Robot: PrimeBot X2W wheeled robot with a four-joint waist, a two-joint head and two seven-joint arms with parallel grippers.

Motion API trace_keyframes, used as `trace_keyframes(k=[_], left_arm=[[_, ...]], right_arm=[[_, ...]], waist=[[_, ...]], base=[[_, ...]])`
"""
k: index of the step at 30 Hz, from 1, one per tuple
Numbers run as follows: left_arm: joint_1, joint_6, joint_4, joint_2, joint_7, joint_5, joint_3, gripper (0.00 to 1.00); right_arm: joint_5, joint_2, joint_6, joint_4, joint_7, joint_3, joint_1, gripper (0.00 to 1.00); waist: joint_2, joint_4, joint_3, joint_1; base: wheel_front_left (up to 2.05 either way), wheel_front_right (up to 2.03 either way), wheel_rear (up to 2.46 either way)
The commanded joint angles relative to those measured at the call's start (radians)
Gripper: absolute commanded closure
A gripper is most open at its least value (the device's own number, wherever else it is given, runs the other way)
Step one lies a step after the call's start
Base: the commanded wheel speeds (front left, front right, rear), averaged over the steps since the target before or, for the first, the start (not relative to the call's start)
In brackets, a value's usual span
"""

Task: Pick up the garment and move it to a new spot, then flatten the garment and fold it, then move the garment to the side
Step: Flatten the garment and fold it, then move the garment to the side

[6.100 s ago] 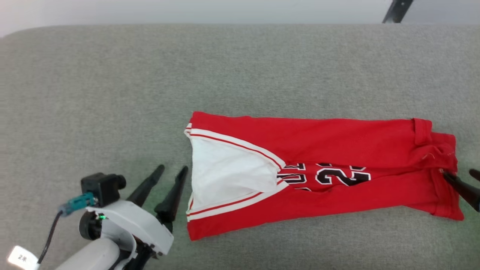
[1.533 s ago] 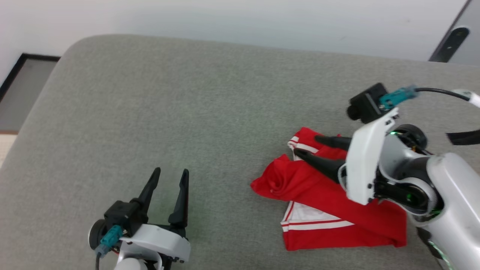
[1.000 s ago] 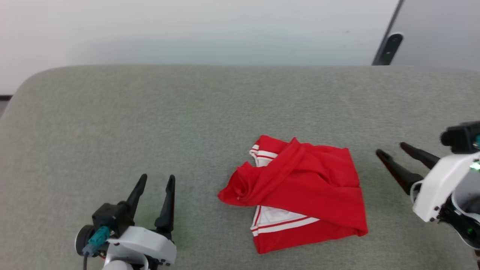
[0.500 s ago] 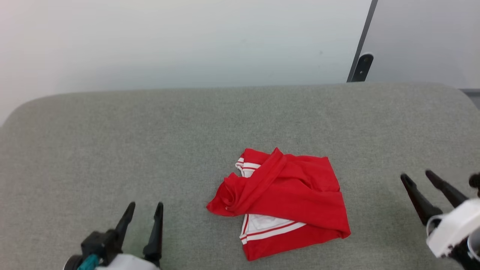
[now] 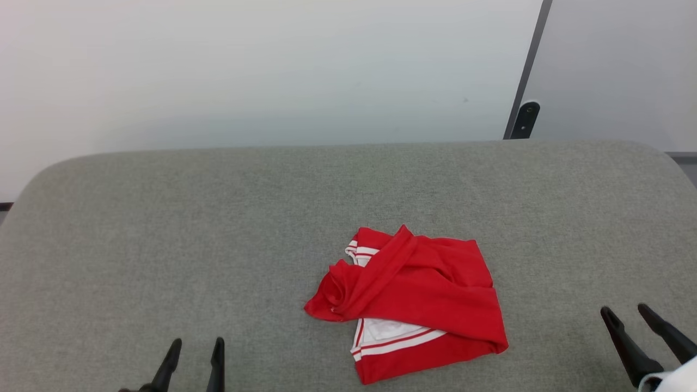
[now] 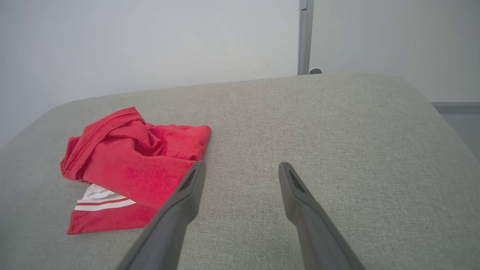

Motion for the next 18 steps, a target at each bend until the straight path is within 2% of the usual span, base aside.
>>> trace_keyframes(k=[1, 8, 18], left_arm=[[0.035, 0.014, -0.045, 0.001, 0.013, 0.004, 0.001, 0.00], [0.079, 0.034, -0.126, -0.001, 0.044, 0.001, -0.003, 0.00], [0.088, 0.047, -0.158, 0.008, 0.064, -0.004, -0.007, 0.00]], right_arm=[[-0.012, 0.010, -0.001, -0.031, 0.013, -0.023, 0.039, 0.00], [-0.029, 0.035, -0.001, -0.088, 0.046, -0.058, 0.081, 0.00], [-0.043, 0.053, -0.001, -0.111, 0.076, -0.066, 0.083, 0.00]], waist=[[0.0000, 0.004, -0.005, 0.0000], [0.0000, 0.009, -0.006, 0.0000], [0.0000, 0.018, -0.006, 0.0000]], base=[[0.00, 0.00, 0.00], [0.00, 0.00, 0.00], [0.00, 0.00, 0.00]])
